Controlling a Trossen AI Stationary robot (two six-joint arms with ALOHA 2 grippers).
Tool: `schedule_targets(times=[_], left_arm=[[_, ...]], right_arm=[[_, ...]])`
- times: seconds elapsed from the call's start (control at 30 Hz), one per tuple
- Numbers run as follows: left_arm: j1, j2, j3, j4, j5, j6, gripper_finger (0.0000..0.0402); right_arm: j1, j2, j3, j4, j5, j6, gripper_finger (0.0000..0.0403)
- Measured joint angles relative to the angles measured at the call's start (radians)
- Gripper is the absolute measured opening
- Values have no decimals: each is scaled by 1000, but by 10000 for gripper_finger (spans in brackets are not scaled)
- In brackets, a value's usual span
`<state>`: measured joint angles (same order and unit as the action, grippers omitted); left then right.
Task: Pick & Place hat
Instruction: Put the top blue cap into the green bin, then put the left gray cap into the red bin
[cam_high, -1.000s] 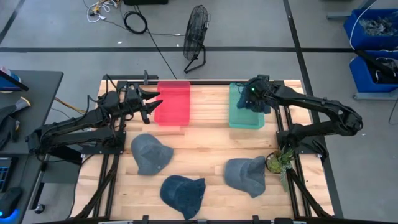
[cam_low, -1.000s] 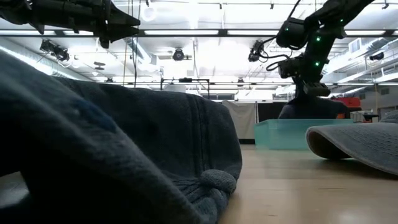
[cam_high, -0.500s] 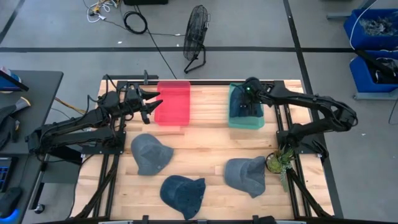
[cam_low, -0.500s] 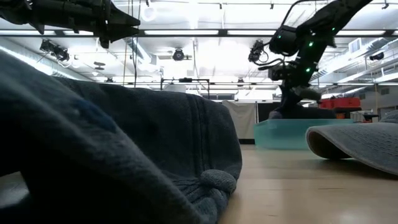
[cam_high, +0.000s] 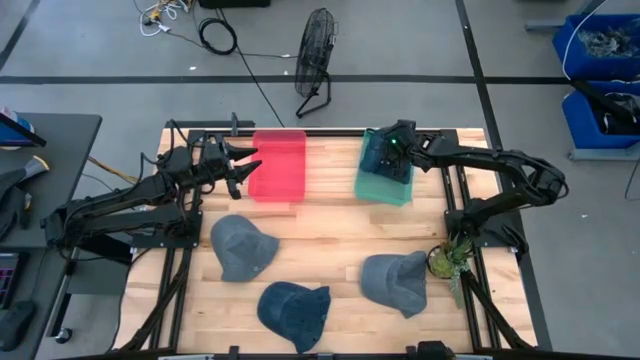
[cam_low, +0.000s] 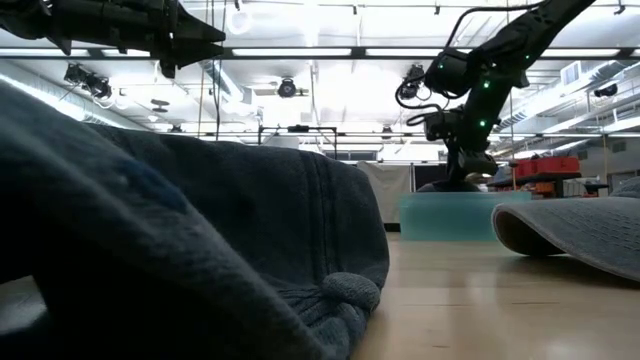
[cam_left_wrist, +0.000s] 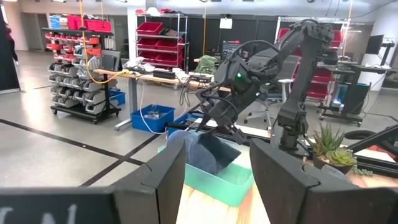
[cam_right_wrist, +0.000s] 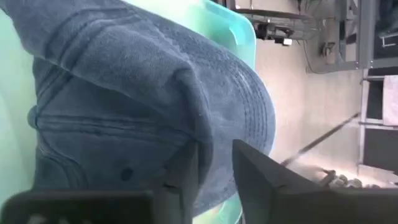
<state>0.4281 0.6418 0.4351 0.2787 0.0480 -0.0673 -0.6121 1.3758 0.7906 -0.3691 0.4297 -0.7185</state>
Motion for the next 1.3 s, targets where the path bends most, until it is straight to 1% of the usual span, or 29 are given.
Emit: schedule_targets(times=[0.07, 0.13, 0.23, 0.33, 0.43, 0.5, 0.6, 0.67, 0.77, 0.83, 0.87, 0.93, 1.0, 1.1, 1.17, 1.3], left_arm=[[0, 0, 0, 0, 0, 0, 183], [0, 0, 0, -1, 0, 0, 183], [0, 0, 0, -15, 0, 0, 183], [0, 0, 0, -36, 0, 0, 183], [0, 0, 0, -74, 0, -1, 183], [0, 0, 0, -90, 0, -1, 183], [0, 0, 0, -92, 0, -3, 183], [0, 0, 0, -89, 0, -31, 183], [0, 0, -1, -76, 0, -86, 183], [0, 0, -1, -67, 0, -116, 183], [-1, 0, -1, -64, 1, -133, 183], [-1, 0, -1, -60, 16, -143, 183], [-1, 0, -1, -55, 41, -150, 183], [-1, 0, -1, -51, 68, -122, 183], [-1, 0, 0, -51, 70, -106, 183], [-1, 0, -1, -51, 77, -104, 183]], right_arm=[[9, 0, 0, -9, 3, -11, 130], [25, 0, 0, -9, 33, -27, 144], [71, 0, 0, -12, 143, -30, 155], [140, -8, 0, -28, 261, -19, 156], [228, -26, 0, -51, 326, -15, 152], [291, -41, 0, -67, 329, 17, 148], [381, -71, 0, -88, 294, 73, 147], [436, -94, 2, -103, 290, 94, 147], [498, -119, 56, -181, 278, 164, 146], [525, -127, 116, -238, 233, 243, 146], [534, -129, 147, -267, 191, 286, 146], [544, -129, 204, -307, 63, 357, 146], [547, -130, 243, -313, -95, 399, 146], [547, -130, 257, -299, -298, 407, 146], [548, -129, 257, -298, -357, 409, 146], [550, -122, 257, -304, -360, 509, 146]])
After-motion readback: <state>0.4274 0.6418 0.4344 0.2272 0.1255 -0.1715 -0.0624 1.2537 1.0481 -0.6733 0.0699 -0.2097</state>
